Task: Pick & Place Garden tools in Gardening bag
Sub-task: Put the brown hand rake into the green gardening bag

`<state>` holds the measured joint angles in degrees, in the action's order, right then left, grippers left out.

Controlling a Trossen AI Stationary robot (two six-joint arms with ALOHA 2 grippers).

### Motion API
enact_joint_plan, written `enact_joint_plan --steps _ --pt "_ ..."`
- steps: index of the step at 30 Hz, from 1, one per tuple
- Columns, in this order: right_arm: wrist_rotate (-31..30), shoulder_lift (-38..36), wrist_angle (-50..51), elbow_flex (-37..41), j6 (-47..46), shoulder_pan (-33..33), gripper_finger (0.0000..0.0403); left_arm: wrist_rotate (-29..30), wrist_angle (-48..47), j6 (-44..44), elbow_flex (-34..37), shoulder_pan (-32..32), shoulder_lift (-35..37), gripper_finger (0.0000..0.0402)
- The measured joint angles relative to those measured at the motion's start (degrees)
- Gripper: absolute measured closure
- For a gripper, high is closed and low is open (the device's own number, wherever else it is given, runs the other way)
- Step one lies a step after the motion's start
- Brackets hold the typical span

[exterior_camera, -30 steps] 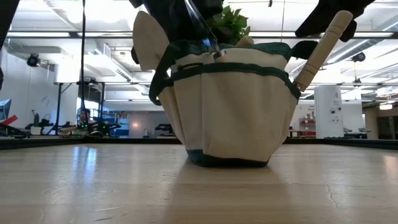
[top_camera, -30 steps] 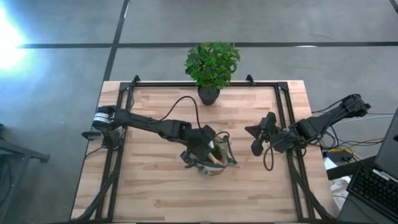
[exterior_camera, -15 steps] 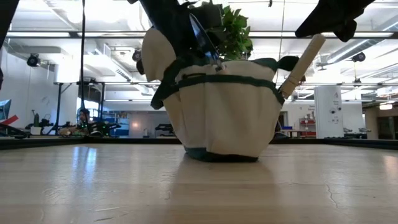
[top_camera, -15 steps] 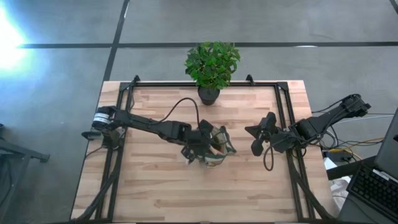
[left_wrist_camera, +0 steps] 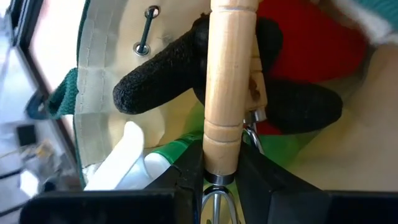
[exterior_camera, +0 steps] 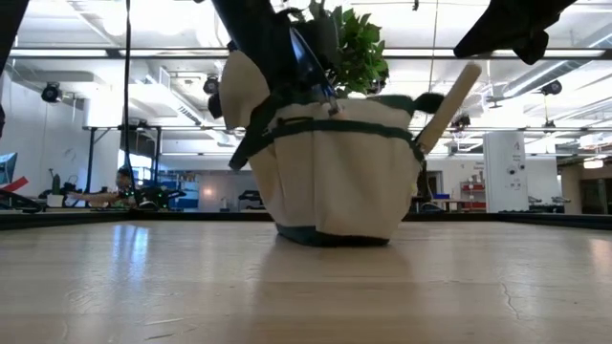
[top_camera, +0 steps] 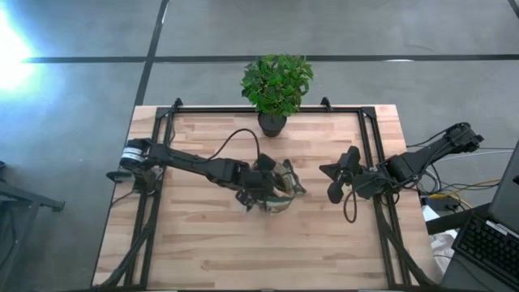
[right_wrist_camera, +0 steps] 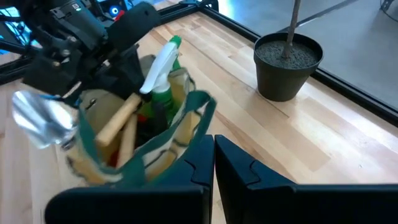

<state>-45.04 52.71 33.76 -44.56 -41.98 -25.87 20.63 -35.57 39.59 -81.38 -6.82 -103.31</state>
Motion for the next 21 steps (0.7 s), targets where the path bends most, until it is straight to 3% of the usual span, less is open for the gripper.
enact_joint_plan --steps 4,8,17,21 --pt "0.0 0.0 0.0 0.0 0.0 0.0 0.0394 5.3 -1.1 2.2 0.0 0.0 -0.4 0.0334" --pt "0.0 0.0 0.0 0.0 0.0 0.0 0.0394 6.1 -2.5 6.5 0.1 -0.2 -0.9 0.0334" --pt "0.0 0.0 0.0 0.2 0.0 0.0 0.0394 5.8 -2.6 7.0 0.2 -0.8 -1.8 0.0334" --pt "0.0 0.0 0.0 0.4 0.0 0.0 0.0394 5.6 -2.1 6.4 0.2 -1.1 -1.9 0.0298"
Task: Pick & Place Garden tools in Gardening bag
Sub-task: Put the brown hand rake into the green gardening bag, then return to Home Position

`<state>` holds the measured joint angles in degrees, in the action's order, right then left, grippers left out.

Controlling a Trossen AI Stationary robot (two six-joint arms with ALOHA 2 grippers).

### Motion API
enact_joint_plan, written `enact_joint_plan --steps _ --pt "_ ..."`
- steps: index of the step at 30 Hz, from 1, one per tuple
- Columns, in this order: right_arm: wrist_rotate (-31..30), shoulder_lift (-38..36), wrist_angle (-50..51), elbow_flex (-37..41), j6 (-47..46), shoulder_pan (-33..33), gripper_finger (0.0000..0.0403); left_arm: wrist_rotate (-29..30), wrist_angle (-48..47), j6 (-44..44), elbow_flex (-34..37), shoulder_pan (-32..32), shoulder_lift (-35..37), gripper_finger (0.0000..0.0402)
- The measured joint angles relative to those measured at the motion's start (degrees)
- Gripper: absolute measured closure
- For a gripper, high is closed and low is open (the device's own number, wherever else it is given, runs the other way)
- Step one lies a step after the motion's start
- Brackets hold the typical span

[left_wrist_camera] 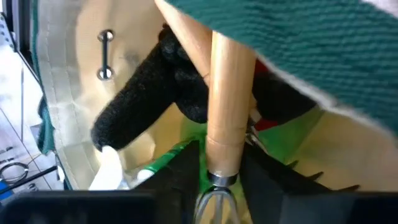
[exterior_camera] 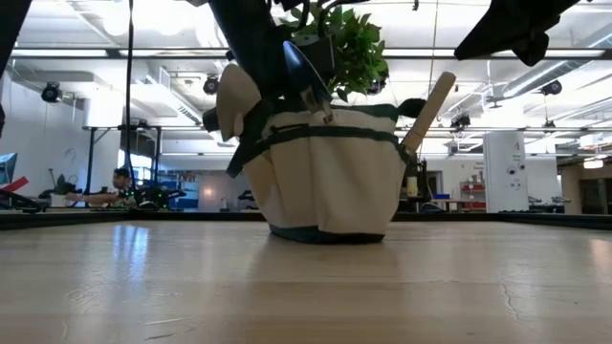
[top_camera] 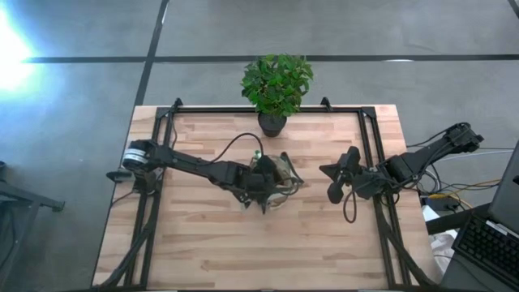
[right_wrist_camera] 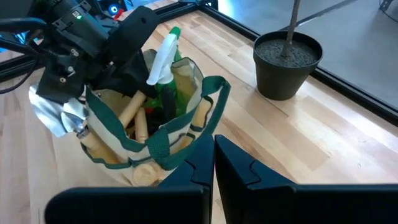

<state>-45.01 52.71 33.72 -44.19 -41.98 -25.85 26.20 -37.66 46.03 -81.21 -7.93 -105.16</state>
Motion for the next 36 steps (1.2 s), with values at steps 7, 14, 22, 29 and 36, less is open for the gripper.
enact_joint_plan --steps 7,14,22,29,36 --pt "0.0 0.0 0.0 0.1 0.0 0.0 0.0394 -0.2 0.5 -2.9 -1.1 -0.4 0.1 0.0221" --pt "0.0 0.0 0.0 0.1 0.0 0.0 0.0394 -1.0 -3.4 -11.4 -5.4 -0.6 0.2 0.0179" --pt "0.0 0.0 -0.1 0.1 0.2 0.0 0.0394 -4.9 -7.2 -18.4 -12.2 -0.6 2.7 0.0180" --pt "2.3 0.0 -3.6 0.2 6.1 0.0 0.0394 -9.9 -4.2 -26.1 -6.8 -0.5 13.7 0.0217" --pt "12.9 -1.2 -23.7 4.5 28.1 0.0 0.0394 -15.0 19.3 -28.8 17.3 -0.4 35.5 0.0286"
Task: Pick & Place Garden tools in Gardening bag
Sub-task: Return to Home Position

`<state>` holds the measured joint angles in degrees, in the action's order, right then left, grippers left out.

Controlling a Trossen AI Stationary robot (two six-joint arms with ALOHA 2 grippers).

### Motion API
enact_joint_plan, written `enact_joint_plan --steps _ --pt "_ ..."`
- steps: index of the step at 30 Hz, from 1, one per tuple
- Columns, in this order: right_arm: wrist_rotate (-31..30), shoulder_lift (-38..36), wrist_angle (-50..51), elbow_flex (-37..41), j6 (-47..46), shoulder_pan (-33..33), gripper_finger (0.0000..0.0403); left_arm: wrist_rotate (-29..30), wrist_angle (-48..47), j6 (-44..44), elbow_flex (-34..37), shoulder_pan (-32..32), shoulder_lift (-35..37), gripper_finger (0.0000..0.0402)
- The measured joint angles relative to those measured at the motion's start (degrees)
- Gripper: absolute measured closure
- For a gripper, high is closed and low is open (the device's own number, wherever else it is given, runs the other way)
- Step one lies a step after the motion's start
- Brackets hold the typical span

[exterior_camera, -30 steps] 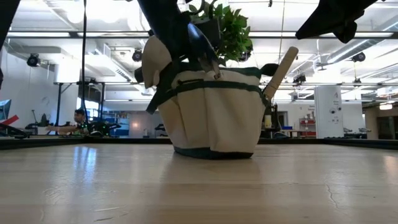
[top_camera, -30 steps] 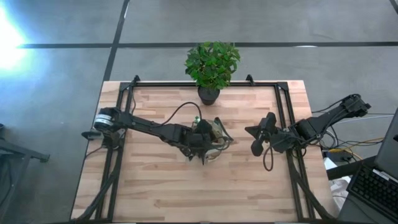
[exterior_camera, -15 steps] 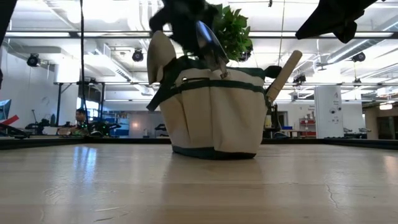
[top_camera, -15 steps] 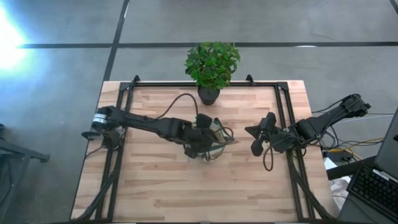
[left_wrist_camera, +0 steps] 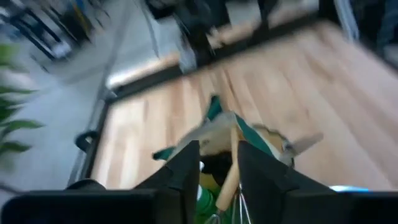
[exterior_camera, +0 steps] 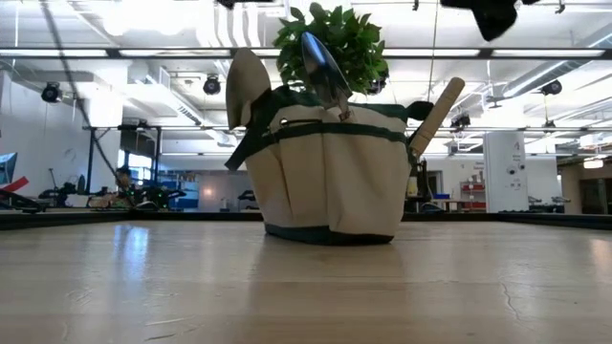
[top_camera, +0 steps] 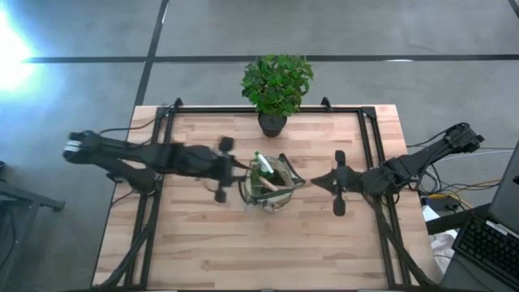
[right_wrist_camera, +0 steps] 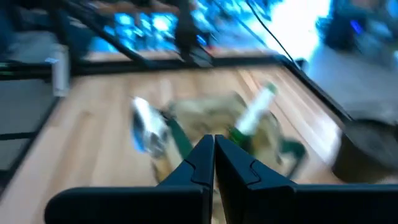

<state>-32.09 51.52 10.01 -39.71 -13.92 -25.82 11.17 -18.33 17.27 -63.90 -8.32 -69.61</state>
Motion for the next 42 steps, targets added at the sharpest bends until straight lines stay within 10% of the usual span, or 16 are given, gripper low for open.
enact_joint_plan --steps 15,42 --pt "15.7 -19.6 -12.8 15.4 9.0 6.1 0.0394 0.1 26.7 -6.0 36.3 0.4 36.0 0.0396" --pt "14.9 -51.5 -16.7 36.5 13.0 6.4 0.0394 2.8 28.0 -8.5 61.6 0.7 59.7 0.0395"
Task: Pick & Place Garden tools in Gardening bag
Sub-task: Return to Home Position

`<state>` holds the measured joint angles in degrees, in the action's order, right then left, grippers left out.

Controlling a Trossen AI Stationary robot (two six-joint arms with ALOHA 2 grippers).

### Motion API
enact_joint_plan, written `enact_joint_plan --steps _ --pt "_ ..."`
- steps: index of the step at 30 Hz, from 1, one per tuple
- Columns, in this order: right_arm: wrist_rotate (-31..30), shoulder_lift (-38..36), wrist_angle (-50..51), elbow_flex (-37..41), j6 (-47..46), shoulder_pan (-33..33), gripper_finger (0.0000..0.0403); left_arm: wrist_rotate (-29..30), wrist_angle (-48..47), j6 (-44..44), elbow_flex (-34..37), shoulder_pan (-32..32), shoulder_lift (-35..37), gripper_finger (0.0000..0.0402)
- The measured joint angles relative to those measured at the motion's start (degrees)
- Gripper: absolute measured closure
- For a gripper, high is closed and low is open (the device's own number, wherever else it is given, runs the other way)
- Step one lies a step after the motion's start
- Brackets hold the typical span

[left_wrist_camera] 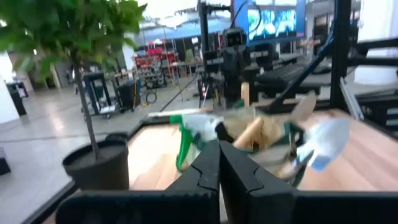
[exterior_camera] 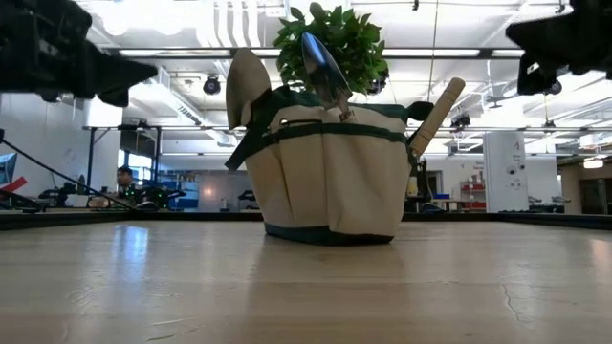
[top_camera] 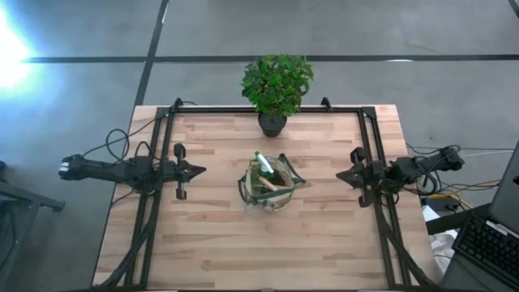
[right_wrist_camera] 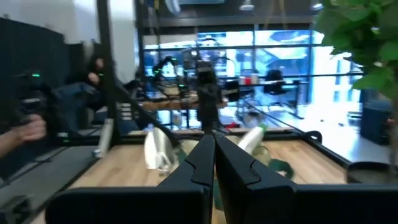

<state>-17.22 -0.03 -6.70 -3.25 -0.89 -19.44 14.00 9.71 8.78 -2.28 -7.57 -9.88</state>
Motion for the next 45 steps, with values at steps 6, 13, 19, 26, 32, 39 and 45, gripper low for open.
enact_joint_plan --steps 6,13,19,26,32,39,45 --pt "-3.8 0.4 -0.3 2.7 0.1 1.0 0.0394 -0.1 -5.4 -2.4 0.9 0.1 3.1 0.0399" --pt "-3.5 0.0 0.7 2.7 5.0 2.5 0.0394 0.0 -7.2 -3.8 1.7 0.7 2.1 0.0395" --pt "-3.9 0.3 3.3 2.7 6.7 4.1 0.0394 0.6 -7.4 3.8 1.7 0.7 0.8 0.0395" --pt "-12.1 2.0 2.9 2.7 8.4 5.3 0.0394 0.9 -7.4 4.3 1.7 0.7 0.7 0.0394" --pt "-12.8 2.8 2.9 2.7 3.8 5.2 0.0394 1.0 -7.4 4.3 1.7 0.7 0.7 0.0394" --pt "-12.8 2.8 2.9 2.7 0.6 5.2 0.0394 1.0 -7.2 4.3 1.8 0.7 0.7 0.0394" --pt "-12.8 2.8 2.9 2.7 0.8 5.2 0.0394 1.0 -7.2 4.3 1.8 0.7 0.7 0.0394"
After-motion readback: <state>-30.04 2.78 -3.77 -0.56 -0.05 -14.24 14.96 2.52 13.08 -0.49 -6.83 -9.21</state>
